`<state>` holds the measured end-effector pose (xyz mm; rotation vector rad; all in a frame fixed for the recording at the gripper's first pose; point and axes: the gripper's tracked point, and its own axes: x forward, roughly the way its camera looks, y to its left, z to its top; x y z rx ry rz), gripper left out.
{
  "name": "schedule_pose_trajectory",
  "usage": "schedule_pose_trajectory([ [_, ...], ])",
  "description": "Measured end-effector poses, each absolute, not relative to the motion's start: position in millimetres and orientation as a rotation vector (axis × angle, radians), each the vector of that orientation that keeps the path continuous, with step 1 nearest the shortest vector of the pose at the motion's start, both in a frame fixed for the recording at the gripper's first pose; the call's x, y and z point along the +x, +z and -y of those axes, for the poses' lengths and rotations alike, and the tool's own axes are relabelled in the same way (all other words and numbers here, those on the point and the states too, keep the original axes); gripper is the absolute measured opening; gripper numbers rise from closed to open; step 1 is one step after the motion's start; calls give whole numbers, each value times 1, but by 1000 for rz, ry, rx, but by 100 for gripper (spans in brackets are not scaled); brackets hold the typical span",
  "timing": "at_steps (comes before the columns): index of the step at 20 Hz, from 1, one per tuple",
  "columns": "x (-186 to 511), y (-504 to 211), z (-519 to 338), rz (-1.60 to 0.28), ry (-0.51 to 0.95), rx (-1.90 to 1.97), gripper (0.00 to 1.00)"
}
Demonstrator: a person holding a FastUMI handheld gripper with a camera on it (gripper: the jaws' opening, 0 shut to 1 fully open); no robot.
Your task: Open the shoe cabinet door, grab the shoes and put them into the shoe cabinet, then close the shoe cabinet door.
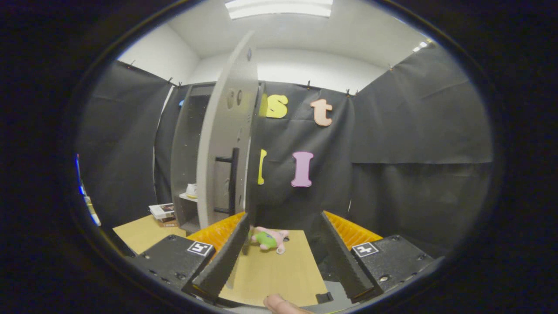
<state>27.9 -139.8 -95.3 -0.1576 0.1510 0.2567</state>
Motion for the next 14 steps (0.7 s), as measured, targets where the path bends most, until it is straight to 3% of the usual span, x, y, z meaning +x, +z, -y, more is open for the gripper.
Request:
schedule_pose_trajectory([
  [7, 96, -80, 196, -174, 186, -137, 100],
  [14, 107, -95, 130, -245, 323, -46, 100],
])
